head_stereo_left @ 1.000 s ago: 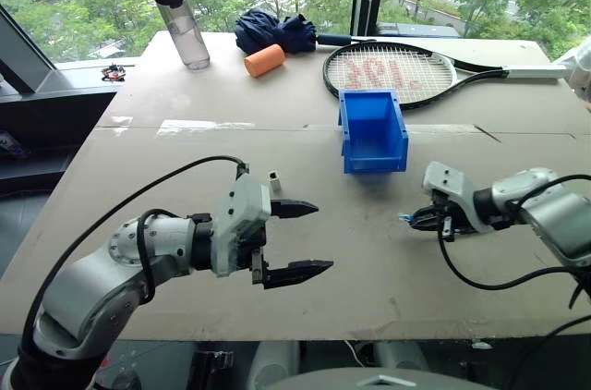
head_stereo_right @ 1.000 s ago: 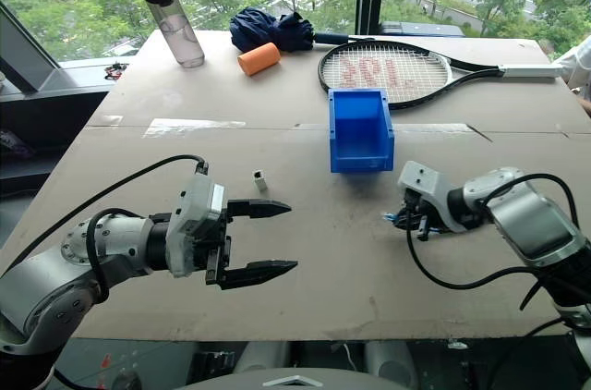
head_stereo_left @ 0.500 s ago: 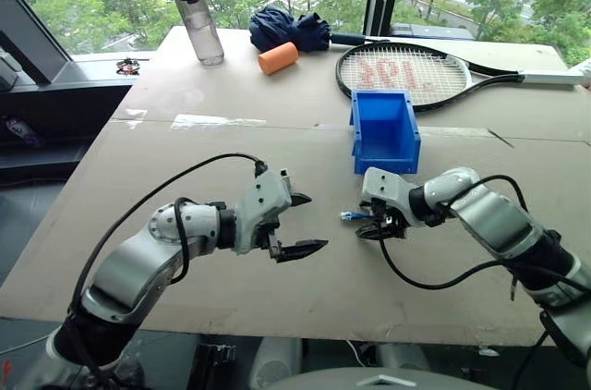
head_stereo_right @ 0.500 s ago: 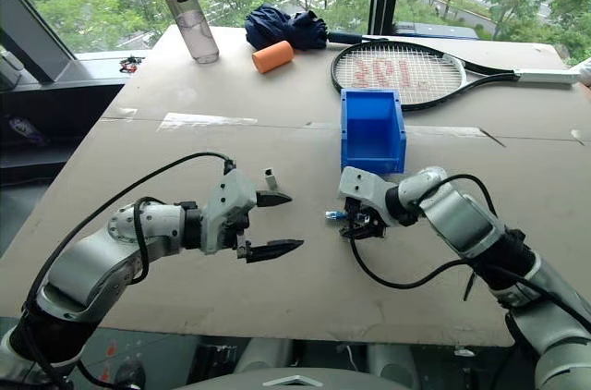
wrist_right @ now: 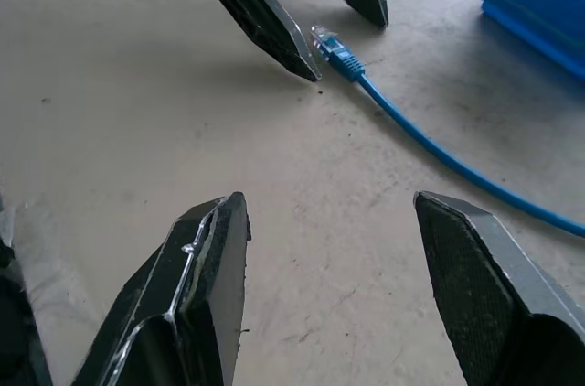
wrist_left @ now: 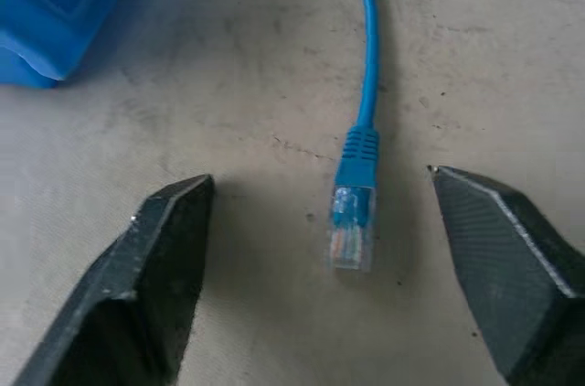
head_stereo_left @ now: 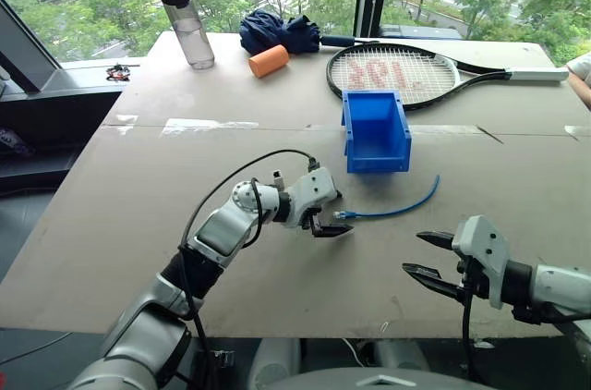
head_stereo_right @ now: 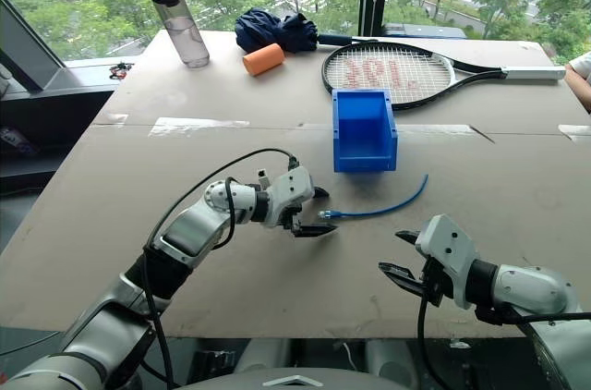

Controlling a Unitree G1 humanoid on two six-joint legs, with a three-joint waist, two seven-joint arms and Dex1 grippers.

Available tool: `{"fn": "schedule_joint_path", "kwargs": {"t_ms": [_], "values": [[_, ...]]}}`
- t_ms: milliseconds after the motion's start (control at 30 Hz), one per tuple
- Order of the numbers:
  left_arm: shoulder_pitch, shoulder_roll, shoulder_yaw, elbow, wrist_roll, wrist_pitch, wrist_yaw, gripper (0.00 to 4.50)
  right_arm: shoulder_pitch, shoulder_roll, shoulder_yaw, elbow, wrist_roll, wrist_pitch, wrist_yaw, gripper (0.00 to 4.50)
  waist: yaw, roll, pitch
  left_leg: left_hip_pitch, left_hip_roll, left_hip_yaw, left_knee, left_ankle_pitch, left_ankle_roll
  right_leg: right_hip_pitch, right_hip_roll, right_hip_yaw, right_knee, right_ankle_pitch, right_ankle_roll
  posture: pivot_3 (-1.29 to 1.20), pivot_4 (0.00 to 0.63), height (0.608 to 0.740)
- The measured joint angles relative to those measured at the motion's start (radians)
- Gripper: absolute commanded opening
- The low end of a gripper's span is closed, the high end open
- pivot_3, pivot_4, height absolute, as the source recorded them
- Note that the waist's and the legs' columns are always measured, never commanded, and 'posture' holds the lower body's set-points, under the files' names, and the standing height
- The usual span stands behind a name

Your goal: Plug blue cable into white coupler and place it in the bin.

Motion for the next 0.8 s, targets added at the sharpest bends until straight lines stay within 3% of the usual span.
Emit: {"fn": "schedule_joint_path", "kwargs": {"t_ms": [67, 233, 333, 467, 633, 800], "values": [[-0.018, -0.006, -0.003, 0.042, 0.018, -0.047, -0.031, 2.12, 0.024, 0.032, 0.004, -0.022, 0.003, 0.006, -0.039, 2.91, 0.005, 0.000, 0.000, -0.001, 0.000, 0.000, 0.000, 0.000, 0.000, 0.000, 0.000, 0.000, -0.001, 0.001, -0.001, 0.00, 0.150, 0.740], [-0.033, -0.003, 0.027, 0.093, 0.028, -0.099, -0.092, 0.05, 0.027, 0.094, 0.018, -0.024, 0.037, 0.033, -0.102, 2.91, 0.002, -0.002, -0.002, 0.000, 0.000, 0.000, 0.000, -0.003, 0.004, 0.000, 0.000, 0.000, -0.001, 0.001, 0.000, 0.00, 0.150, 0.740], [-0.015, 0.001, 0.047, 0.087, -0.009, -0.092, -0.173, 0.01, 0.006, 0.139, 0.045, -0.016, 0.105, 0.083, -0.131, 2.91, -0.003, -0.001, -0.002, 0.000, 0.001, 0.000, 0.000, -0.003, 0.005, 0.000, 0.000, 0.000, -0.001, 0.001, 0.000, 0.00, 0.150, 0.740], [0.040, 0.016, 0.108, -0.025, -0.211, 0.165, -0.295, 0.01, -0.080, 0.227, 0.062, 0.038, 0.242, 0.183, -0.183, 2.91, -0.007, -0.001, 0.000, -0.002, 0.002, -0.001, 0.001, -0.003, 0.005, -0.001, 0.000, -0.001, 0.000, 0.001, -0.001, 0.00, 0.150, 0.740], [0.011, 0.035, 0.259, -0.178, -0.465, 0.499, -0.290, 0.01, -0.214, 0.325, 0.038, 0.087, 0.452, 0.276, -0.262, 2.91, -0.005, -0.001, 0.000, -0.002, 0.001, -0.002, 0.002, -0.003, 0.005, -0.001, 0.000, -0.002, 0.001, 0.001, 0.000, 0.00, 0.150, 0.740], [-0.020, 0.020, 0.380, -0.246, -0.662, 0.737, -0.212, 0.01, -0.324, 0.345, -0.007, 0.135, 0.649, 0.326, -0.359, 2.91, -0.008, 0.000, 0.001, -0.002, 0.001, -0.002, 0.001, -0.003, 0.005, -0.001, 0.000, -0.001, 0.001, 0.002, 0.002, 0.00, 0.150, 0.740]]}}
